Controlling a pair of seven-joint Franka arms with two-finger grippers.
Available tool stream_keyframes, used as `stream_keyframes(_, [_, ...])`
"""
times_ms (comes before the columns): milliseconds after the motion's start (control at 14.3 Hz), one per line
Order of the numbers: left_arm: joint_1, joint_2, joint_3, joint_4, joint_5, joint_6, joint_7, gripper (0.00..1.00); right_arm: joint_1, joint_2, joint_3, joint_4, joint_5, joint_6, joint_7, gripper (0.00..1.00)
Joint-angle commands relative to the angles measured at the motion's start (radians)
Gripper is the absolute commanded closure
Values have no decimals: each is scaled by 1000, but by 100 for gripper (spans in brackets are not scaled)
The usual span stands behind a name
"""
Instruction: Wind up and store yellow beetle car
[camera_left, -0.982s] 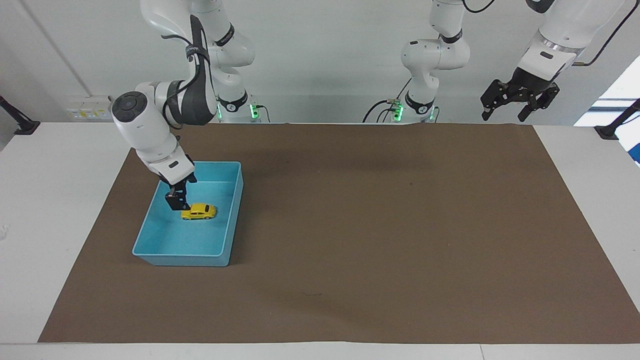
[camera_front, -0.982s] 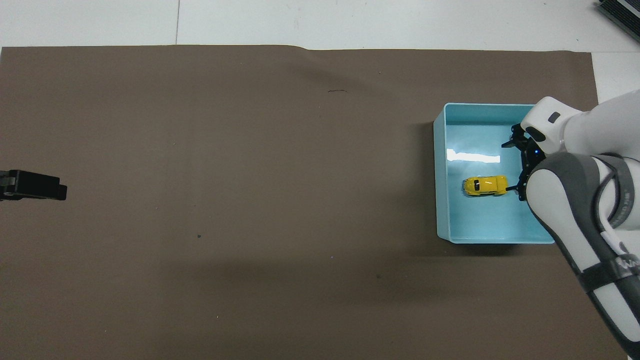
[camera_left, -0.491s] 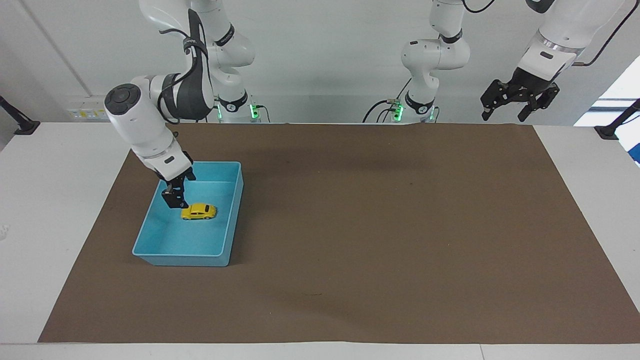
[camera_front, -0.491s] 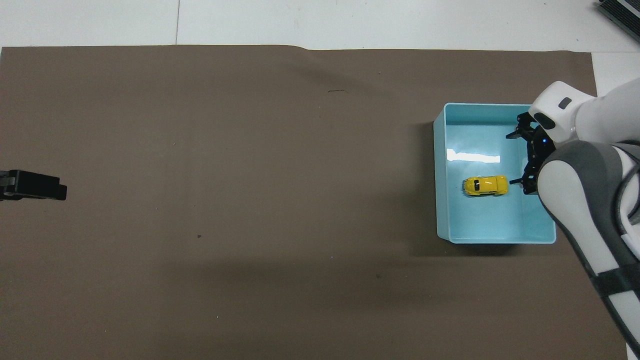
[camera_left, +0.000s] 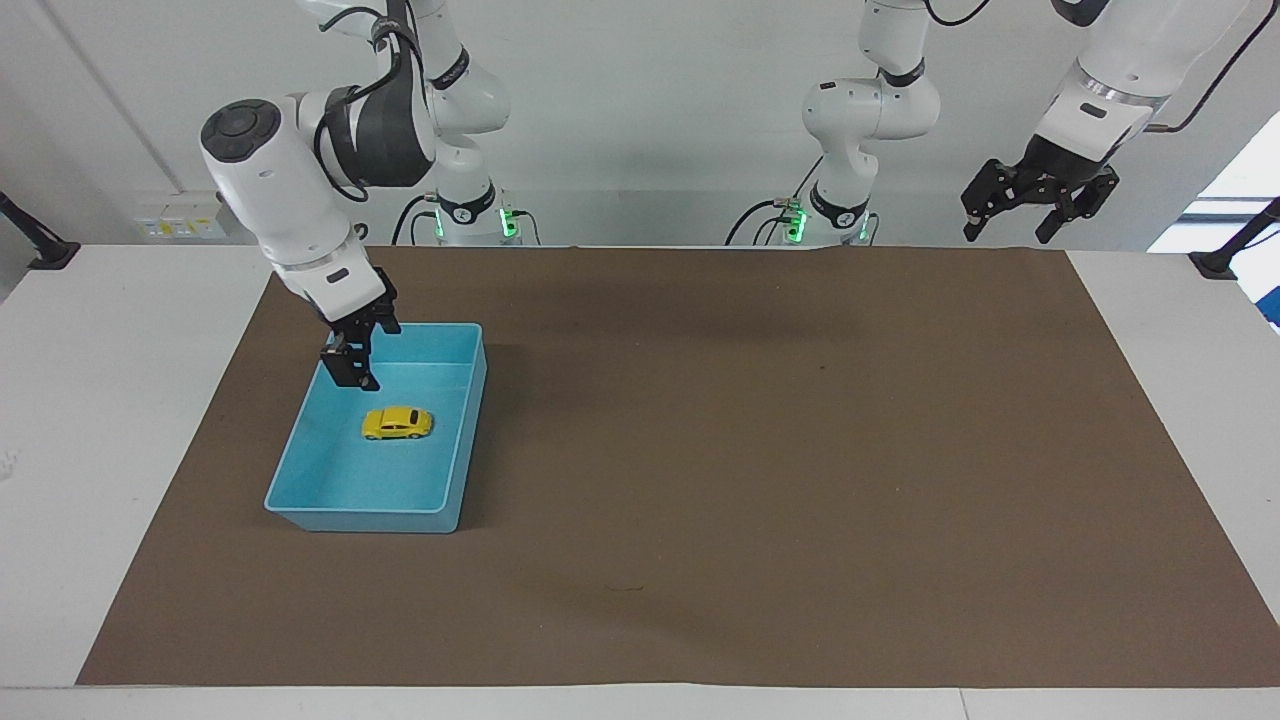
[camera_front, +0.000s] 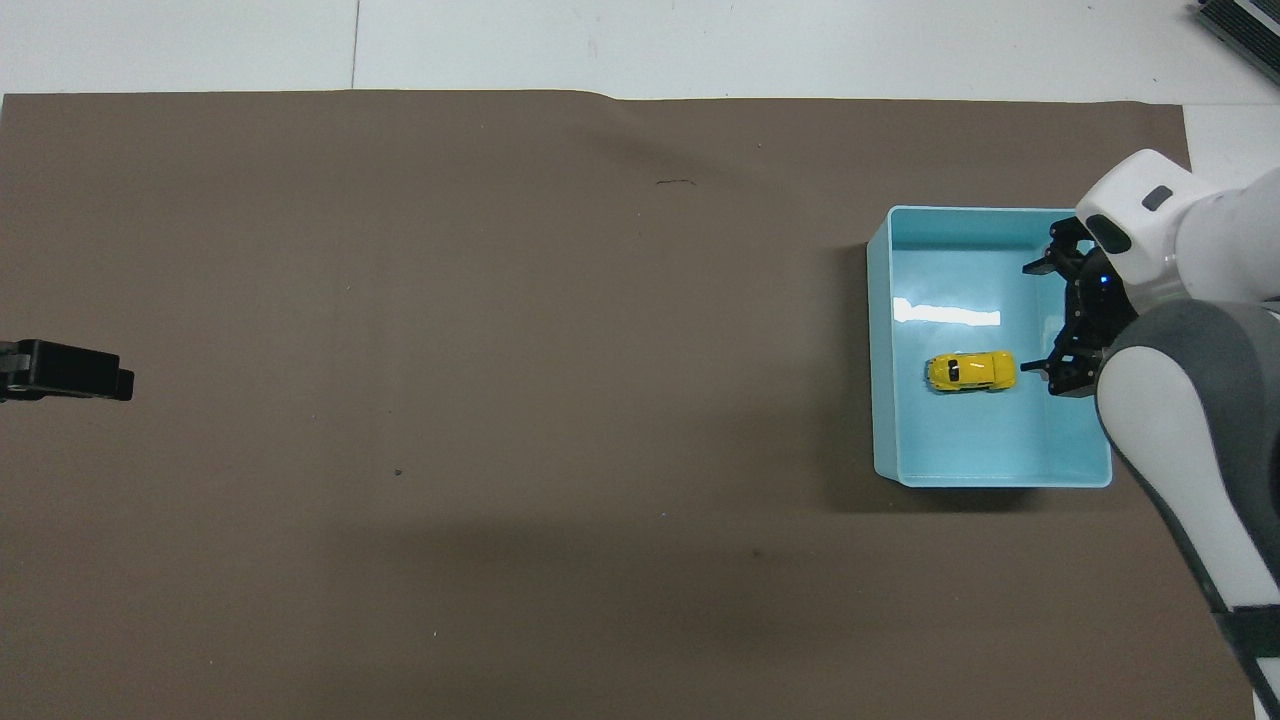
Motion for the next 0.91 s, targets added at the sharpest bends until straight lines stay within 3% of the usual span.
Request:
stream_keyframes(0, [9, -12, -5, 2, 11, -19, 7, 0, 3, -20, -11, 30, 17, -57, 56, 0])
stream_keyframes(491, [9, -12, -5, 2, 11, -19, 7, 0, 94, -40, -72, 103, 15, -161, 419, 0])
stream_keyframes(842, [9, -12, -5, 2, 11, -19, 7, 0, 95, -52, -83, 179, 15, -251, 630, 0])
